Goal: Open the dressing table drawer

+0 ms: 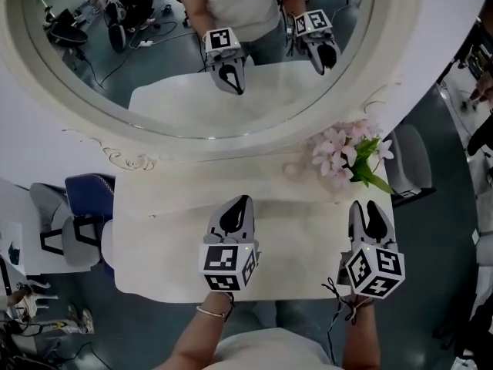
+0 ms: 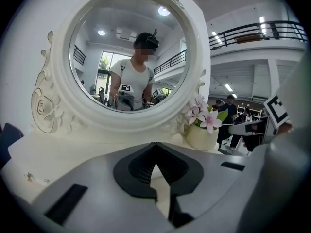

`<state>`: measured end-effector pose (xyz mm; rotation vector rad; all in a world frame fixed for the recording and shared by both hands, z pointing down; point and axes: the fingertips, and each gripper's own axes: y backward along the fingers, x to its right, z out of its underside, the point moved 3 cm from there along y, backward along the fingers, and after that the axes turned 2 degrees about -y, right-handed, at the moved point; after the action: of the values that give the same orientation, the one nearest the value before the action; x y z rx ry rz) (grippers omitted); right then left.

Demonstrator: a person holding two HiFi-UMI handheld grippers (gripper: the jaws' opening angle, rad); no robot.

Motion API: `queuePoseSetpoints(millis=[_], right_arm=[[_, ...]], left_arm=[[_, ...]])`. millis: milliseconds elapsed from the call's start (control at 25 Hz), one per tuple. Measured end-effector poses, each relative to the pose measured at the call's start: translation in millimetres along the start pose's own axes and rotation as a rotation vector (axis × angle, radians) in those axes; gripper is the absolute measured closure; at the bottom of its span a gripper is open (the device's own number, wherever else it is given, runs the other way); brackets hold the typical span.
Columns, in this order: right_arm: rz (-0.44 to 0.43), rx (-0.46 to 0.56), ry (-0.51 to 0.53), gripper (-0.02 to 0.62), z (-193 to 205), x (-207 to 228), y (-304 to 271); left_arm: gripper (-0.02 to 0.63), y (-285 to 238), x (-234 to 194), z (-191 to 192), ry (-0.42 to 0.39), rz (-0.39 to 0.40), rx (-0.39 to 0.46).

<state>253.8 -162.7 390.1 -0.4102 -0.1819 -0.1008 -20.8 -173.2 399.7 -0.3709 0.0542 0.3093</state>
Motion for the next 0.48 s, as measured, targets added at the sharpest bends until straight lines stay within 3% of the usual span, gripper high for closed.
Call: queuePoseSetpoints(millis=[480], right_arm=[[-0.004, -0.112, -0.016, 0.434, 56.6, 19.2, -24.3]], left_arm=[[0.588, -21.7, 10.0, 67.9, 0.048, -0.003, -0.134]])
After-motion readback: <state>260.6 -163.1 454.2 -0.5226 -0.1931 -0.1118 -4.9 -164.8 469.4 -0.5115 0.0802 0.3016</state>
